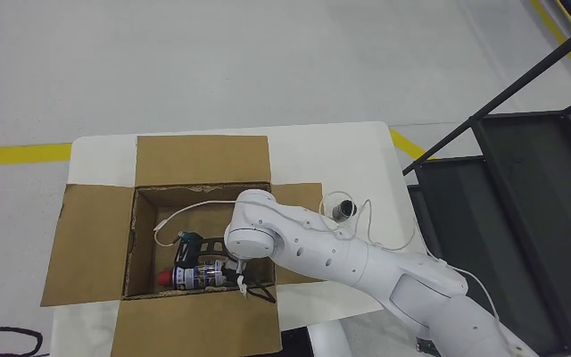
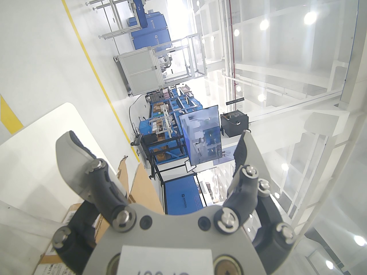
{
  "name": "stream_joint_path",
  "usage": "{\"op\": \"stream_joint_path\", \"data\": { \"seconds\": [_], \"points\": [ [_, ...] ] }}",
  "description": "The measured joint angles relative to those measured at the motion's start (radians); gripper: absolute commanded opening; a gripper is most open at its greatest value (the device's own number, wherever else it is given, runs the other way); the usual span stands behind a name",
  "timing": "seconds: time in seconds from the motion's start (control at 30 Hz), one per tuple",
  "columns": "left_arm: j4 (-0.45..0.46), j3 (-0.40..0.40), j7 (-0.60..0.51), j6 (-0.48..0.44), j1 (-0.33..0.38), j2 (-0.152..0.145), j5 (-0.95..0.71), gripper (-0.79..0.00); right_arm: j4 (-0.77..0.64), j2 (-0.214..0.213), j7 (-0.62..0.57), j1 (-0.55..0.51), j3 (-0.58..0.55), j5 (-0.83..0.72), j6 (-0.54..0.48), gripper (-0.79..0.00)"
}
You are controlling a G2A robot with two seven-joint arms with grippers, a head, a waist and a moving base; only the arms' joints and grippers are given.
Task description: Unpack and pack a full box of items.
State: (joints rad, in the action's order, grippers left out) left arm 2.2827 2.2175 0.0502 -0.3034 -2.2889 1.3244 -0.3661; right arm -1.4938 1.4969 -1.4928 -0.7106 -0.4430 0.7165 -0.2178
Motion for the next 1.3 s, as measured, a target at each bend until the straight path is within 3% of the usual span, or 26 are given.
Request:
{"op": "stream_joint_path", "data": {
  "seconds": [0.27,0.57,0.63,0.77,1.03,1.13,1.3],
  "points": [
    [0.0,0.0,0.0,0.0,0.0,0.0,0.0,0.0,0.057,0.017,0.029,0.01,0.026,-0.002,-0.005,-0.142],
    [0.0,0.0,0.0,0.0,0.0,0.0,0.0,0.0,0.143,0.033,0.048,0.014,0.048,0.01,0.002,-0.203],
    [0.0,0.0,0.0,0.0,0.0,0.0,0.0,0.0,0.161,0.037,0.05,0.016,0.051,0.009,0.0,-0.237],
    [0.0,0.0,0.0,0.0,0.0,0.0,0.0,0.0,0.19,0.044,0.052,0.021,0.056,0.006,-0.002,-0.397],
    [0.0,0.0,0.0,0.0,0.0,0.0,0.0,0.0,0.221,0.055,0.06,0.032,0.056,-0.002,-0.009,-0.61],
    [0.0,0.0,0.0,0.0,0.0,0.0,0.0,0.0,0.225,0.057,0.064,0.035,0.053,-0.003,-0.012,-0.773],
    [0.0,0.0,0.0,0.0,0.0,0.0,0.0,0.0,0.222,0.057,0.078,0.041,0.046,0.019,-0.009,-0.785]
  ]
}}
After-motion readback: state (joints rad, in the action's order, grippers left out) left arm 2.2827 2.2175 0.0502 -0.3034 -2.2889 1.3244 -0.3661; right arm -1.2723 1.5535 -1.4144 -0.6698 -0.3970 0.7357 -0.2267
